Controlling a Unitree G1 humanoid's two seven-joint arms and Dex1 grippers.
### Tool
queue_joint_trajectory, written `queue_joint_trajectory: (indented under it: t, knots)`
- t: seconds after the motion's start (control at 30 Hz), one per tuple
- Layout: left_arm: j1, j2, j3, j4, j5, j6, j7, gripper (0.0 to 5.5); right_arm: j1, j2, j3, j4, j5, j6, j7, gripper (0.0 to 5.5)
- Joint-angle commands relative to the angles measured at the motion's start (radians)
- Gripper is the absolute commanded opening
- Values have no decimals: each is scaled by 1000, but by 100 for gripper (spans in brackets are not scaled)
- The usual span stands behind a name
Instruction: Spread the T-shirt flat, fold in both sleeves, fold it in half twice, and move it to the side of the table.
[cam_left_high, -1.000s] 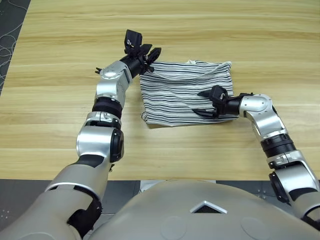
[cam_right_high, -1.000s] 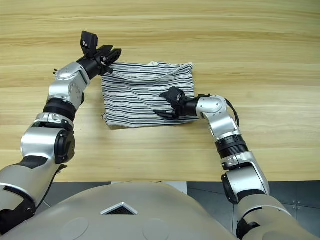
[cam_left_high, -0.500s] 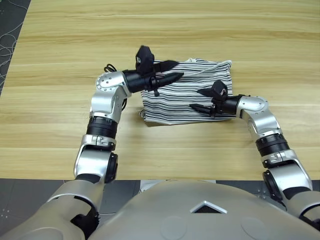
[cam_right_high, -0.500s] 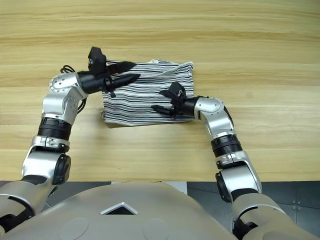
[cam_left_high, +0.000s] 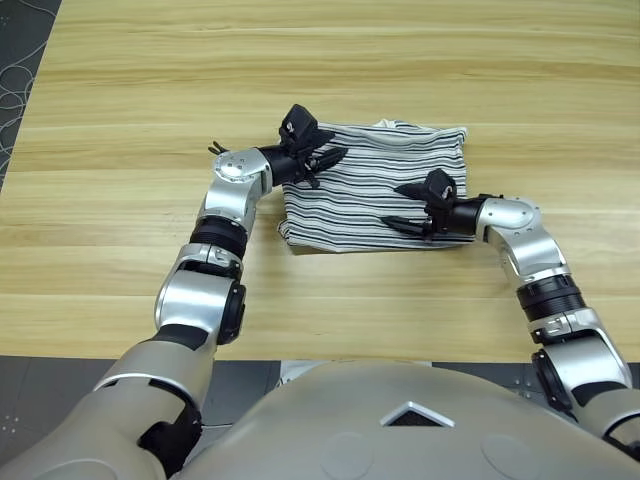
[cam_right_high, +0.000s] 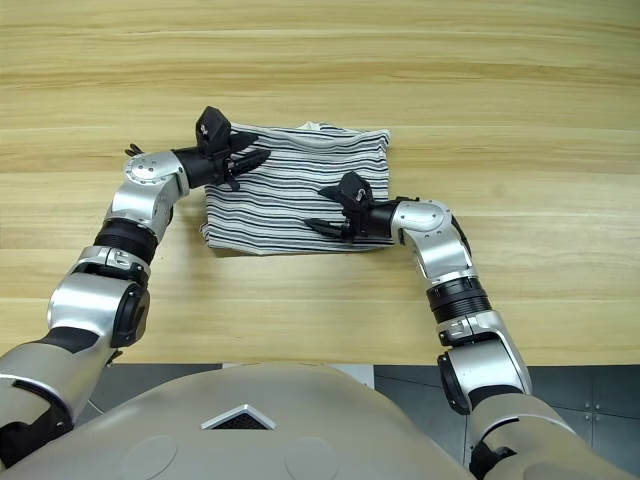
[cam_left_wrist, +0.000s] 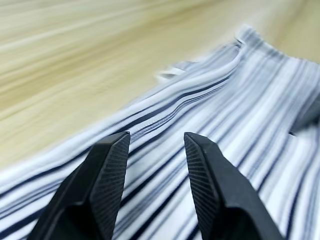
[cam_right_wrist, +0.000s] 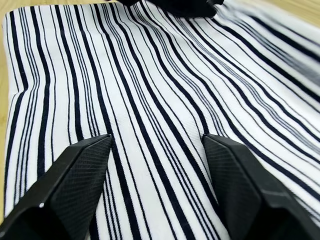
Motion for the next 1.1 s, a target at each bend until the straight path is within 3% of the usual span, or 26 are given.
queue_joint_trajectory:
  t: [0.03, 0.23, 0.4, 0.53, 0.8, 0.97, 1.1]
  knots:
    - [-49, -21, 56, 41, -27, -29, 10, 201, 99, -25, 72, 79, -83, 69, 3, 335]
    - [-72, -20, 98, 90, -16, -61, 46, 201, 86, 2, 14, 60, -20, 67, -25, 335]
    - [16, -30, 65, -76, -48, -45, -143, 201, 4, 94, -251, -11, 205, 17, -118, 335]
    - [91, -43, -3, -161, -2, -30, -156, 201, 5, 112, -420, -217, 386, 107, -204, 335]
    - [303, -93, -149, -399, 121, 161, 23, 201, 326, 87, -557, -672, 517, 566, -576, 353]
    - [352, -63, -172, -402, 195, 206, 153, 201, 519, 210, -577, -816, 510, 620, -771, 437]
    - [332, -50, -170, -341, 210, 213, 224, 201, 591, 280, -577, -875, 529, 650, -857, 450]
